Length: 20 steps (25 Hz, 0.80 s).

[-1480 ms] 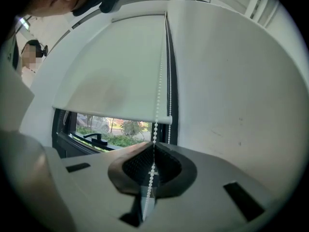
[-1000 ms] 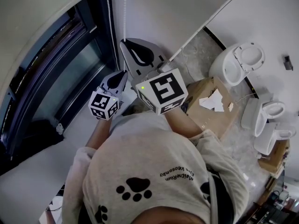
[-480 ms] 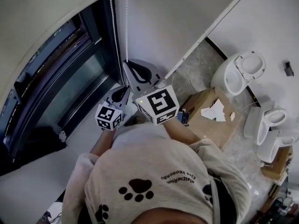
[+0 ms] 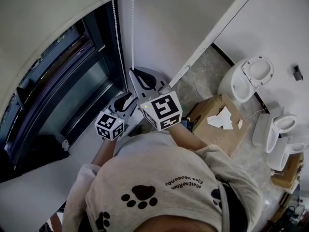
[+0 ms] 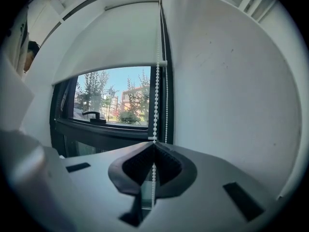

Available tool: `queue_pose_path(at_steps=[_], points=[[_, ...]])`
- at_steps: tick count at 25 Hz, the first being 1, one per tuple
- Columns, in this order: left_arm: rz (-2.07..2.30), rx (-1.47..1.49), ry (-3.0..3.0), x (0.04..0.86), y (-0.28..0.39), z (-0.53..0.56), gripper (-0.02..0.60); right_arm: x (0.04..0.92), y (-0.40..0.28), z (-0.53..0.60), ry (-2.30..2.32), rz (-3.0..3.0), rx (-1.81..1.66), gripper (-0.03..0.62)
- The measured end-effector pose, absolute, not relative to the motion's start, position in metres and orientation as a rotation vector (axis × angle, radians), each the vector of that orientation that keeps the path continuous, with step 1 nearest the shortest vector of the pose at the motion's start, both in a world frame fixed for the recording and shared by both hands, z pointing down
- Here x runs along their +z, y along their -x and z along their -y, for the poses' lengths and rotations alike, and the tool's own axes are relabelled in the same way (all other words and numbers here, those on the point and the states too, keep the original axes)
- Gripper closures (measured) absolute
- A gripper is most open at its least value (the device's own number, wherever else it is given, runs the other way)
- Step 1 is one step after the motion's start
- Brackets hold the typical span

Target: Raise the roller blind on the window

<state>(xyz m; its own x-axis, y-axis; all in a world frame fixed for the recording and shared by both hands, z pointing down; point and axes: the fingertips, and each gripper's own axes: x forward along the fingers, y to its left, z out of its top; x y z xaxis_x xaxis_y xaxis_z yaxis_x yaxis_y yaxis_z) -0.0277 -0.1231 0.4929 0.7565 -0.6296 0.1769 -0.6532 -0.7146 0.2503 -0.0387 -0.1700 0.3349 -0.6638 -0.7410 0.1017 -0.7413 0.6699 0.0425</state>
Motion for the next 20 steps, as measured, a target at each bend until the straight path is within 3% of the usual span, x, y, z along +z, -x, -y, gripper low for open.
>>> queue_pose_path(at_steps=[11, 20], points=[[1.165, -0.002, -2.85, 0.311, 0.072, 0.155, 0.446, 0.337, 0.04, 0.173, -1.215, 2.772, -0.023, 0.585], [1.065, -0.134, -2.99, 0.212, 0.047, 0.167, 0.469, 0.337, 0.05, 0.172, -1.171, 2.792, -0.051, 0.585]])
